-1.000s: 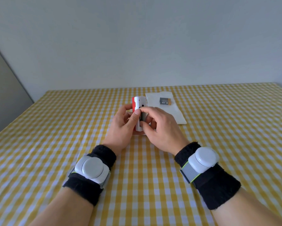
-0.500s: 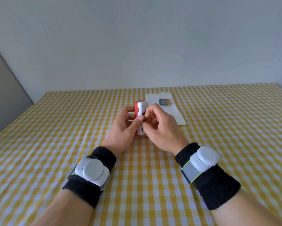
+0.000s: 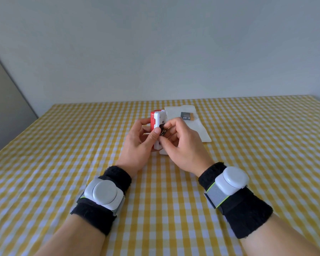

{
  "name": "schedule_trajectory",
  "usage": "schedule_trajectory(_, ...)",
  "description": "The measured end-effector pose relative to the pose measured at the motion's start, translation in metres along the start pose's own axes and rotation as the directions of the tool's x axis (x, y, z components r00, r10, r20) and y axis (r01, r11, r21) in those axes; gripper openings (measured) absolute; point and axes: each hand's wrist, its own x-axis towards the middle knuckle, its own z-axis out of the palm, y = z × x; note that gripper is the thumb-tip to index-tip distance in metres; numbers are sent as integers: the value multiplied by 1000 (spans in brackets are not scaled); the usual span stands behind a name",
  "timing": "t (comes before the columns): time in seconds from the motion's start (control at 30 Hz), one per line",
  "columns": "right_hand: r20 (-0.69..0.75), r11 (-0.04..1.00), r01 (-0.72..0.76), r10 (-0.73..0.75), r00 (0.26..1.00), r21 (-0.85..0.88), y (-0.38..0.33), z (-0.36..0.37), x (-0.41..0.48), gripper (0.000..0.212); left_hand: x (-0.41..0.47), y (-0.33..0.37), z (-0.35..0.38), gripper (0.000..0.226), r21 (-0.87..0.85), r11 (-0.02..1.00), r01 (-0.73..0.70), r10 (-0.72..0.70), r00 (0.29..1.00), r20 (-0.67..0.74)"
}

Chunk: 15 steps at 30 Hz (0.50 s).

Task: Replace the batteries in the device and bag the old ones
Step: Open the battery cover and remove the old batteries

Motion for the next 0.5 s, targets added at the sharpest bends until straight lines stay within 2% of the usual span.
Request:
schedule_trajectory(0.1, -43, 997, -75, 75, 996, 11, 2, -3, 3, 32, 0, 0, 0, 23, -3, 1000, 8, -7, 1000, 4)
schedule_trajectory(0.23, -101, 990, -141, 138, 985, -26, 11, -7, 6, 11, -1, 0, 2, 33, -7, 1000, 4, -3, 1000, 13)
schedule_trajectory(0.33, -186, 986, -161, 150, 971, -45, 19, -13, 11, 9, 2, -2, 1, 29, -47, 999, 26, -29, 998, -54)
schedule_trajectory(0.5, -57, 977, -108, 99, 993, -186, 31, -20, 12, 23, 6, -7, 0, 32, -49, 997, 59, -65, 989, -132)
